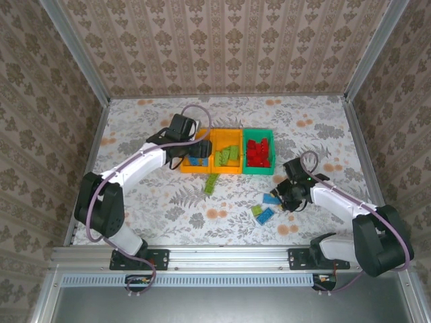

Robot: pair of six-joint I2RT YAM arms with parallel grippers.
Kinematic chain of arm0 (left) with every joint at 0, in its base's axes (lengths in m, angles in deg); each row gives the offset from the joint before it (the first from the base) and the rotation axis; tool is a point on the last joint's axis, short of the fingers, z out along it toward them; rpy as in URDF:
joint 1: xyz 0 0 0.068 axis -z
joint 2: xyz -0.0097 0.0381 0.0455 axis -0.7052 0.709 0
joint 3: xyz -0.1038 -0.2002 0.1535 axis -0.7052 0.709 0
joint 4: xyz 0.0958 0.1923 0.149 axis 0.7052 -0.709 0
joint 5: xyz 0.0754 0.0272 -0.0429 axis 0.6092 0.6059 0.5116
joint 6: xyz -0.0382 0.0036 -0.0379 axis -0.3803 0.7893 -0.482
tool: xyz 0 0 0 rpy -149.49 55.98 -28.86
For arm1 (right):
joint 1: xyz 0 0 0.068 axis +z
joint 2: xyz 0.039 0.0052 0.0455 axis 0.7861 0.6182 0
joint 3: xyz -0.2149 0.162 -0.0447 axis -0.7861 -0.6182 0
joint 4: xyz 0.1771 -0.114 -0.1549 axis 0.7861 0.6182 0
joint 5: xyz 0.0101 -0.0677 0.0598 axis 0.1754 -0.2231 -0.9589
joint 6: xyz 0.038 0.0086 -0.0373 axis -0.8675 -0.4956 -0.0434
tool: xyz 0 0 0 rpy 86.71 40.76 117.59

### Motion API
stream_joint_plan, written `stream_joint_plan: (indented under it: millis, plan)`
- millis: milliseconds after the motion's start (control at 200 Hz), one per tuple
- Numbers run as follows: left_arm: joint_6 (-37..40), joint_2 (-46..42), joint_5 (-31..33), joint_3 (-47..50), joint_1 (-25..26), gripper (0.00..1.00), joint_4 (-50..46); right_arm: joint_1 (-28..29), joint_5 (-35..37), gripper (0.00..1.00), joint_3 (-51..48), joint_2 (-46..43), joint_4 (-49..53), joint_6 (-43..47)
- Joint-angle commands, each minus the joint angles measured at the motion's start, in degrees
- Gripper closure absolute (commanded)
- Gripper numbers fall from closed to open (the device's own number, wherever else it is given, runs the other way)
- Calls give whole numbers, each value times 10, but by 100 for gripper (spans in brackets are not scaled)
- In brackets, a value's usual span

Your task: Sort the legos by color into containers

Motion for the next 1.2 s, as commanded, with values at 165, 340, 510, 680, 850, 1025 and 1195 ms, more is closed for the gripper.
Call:
stream_joint_plan:
  millis: [165,340,510,680,850,1025,1195]
  plan:
    - [-7,-63,31,71,6,0,26,-6,105,82,42,-40,71,64]
    - [-18,-93,47,105,5,0,41,0,116,74,89,-33,116,105]
    - [-16,-95,48,105,5,0,35,4,82,47,68,-5,91,81]
    - [-16,-92,46,108,5,0,34,9,65,36,52,3,62,44]
    - [-20,-89,44,118,6,0,40,9,57,27,58,25,45,25]
    - [-20,-88,41,128,6,0,47,9,29,26,59,65,12,2]
    - [-13,-89,44,130,5,0,49,9,16,28,77,118,14,4]
